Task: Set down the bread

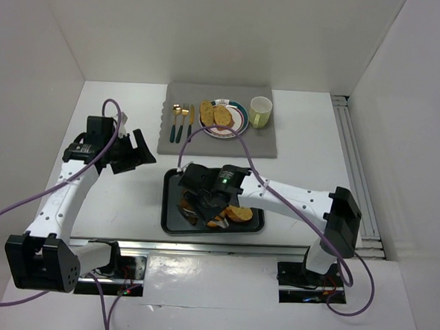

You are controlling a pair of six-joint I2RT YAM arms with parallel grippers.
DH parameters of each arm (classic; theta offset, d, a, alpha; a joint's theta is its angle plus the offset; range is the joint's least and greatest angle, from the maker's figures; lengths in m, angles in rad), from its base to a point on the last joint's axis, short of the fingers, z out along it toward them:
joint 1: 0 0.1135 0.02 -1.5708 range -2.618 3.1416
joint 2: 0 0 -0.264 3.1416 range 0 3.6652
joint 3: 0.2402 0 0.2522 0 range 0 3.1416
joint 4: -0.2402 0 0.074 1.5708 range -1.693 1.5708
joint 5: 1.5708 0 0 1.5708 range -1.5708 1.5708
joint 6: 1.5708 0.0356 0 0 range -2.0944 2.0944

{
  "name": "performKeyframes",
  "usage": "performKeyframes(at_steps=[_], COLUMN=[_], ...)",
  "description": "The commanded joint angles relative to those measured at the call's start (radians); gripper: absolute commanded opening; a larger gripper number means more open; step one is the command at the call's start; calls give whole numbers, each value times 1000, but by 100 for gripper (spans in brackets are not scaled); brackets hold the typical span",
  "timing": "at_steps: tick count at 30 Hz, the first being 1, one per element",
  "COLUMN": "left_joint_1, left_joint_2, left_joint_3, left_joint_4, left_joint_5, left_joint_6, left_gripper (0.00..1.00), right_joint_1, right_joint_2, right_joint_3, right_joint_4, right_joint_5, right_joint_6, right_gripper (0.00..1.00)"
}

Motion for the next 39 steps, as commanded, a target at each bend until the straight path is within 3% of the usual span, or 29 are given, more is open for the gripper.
performKeyframes(at_steps=[1,7,11,14,17,21,26,37,39], left_joint_1=[6,6,6,6,6,6,6,6,6], left_joint_2=[-26,-26,-36,-36,-36,-26,-26,-26,-26], left_joint_3=[1,1,1,1,1,50,74,83,83], left_joint_4=[21,21,21,21,21,12,2,2,2], left_joint_5=[10,10,19,33,24,-13,17,34,45], left_joint_6=[25,25,25,25,16,16,6,-3,-3], left_gripper=[89,89,89,89,89,89,89,89,89], right_joint_1=[8,8,-42,-121,-280,-386,-561,-649,-649], right_joint_2=[2,2,-48,-96,-125,-125,12,226,237], right_joint_3=[53,127,165,165,102,81,136,282,270], right_joint_4=[9,9,42,82,244,409,573,609,618], right_joint_5=[19,104,125,174,238,275,185,91,91], right_joint_6=[-33,-66,-76,-85,-85,-76,-85,-94,-85], right_gripper=[49,33,33,31,31,31,31,33,39])
